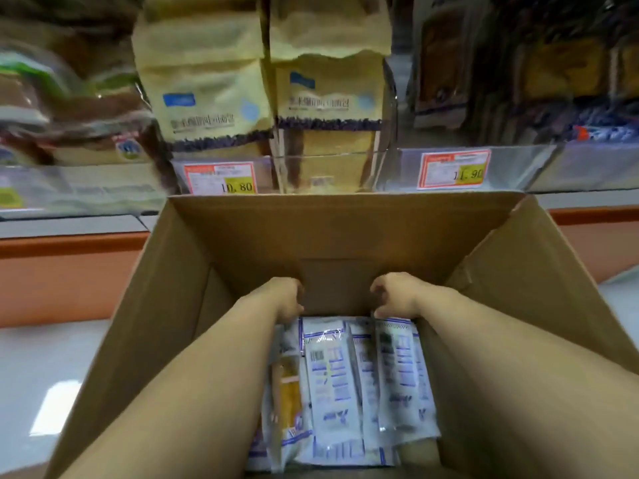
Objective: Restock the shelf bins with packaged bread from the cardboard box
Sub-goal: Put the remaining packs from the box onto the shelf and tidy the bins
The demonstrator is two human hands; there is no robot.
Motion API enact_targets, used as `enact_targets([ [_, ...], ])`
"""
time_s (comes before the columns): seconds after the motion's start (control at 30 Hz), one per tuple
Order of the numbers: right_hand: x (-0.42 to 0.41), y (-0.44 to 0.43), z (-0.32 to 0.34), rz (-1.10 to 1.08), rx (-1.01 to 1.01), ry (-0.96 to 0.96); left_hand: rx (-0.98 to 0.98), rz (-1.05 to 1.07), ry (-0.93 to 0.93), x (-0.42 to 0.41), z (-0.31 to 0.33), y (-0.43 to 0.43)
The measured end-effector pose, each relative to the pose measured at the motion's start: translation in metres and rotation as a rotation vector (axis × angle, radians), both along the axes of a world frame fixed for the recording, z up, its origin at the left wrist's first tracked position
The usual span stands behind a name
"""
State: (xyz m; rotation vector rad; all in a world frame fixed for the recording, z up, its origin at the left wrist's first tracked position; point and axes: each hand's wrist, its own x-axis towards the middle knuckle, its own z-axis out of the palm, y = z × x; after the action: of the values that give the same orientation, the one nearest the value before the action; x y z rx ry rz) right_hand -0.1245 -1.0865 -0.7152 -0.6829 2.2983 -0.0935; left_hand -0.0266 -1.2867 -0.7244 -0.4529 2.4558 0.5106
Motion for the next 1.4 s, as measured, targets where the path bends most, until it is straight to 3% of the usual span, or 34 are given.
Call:
enact_targets([
  [0.13,-0.002,0.017,-0.061,-0.170,0.011,-0.105,-0.029,-0.051,-0.091,-0.009,-0.049,-0.011],
  [0.33,0.020,0.039,-0.133,-0.586,-0.036,-0.159,0.152,0.047,-0.081,0.008,-0.114,0.011],
  [0.53,0.048,0.042,-0.160,-0.833,-0.334,-0.122,0.352,0.325,0.092,0.023,-0.133,0.037],
  [0.63,0.062,0.037,-0.160,-0.905,-0.394,-0.172,0.473,0.598,0.224,0.027,-0.137,0.046],
  [0.8,0.065,0.033,-0.162,-1.024,-0.473,-0.271,0.672,0.839,0.145,0.032,-0.149,0.052],
  [1.07,0.052,0.019,-0.137,-0.931,-0.516,-0.412,0.538,0.534,-0.013,0.030,-0.133,0.055],
  [1.3,0.021,0.004,-0.055,-0.439,-0.206,-0.350,0.265,0.086,-0.126,0.018,-0.055,0.035],
  [1.4,0.022,0.000,-0.012,-0.320,-0.185,-0.279,0.233,-0.015,-0.134,0.016,-0.010,0.031],
])
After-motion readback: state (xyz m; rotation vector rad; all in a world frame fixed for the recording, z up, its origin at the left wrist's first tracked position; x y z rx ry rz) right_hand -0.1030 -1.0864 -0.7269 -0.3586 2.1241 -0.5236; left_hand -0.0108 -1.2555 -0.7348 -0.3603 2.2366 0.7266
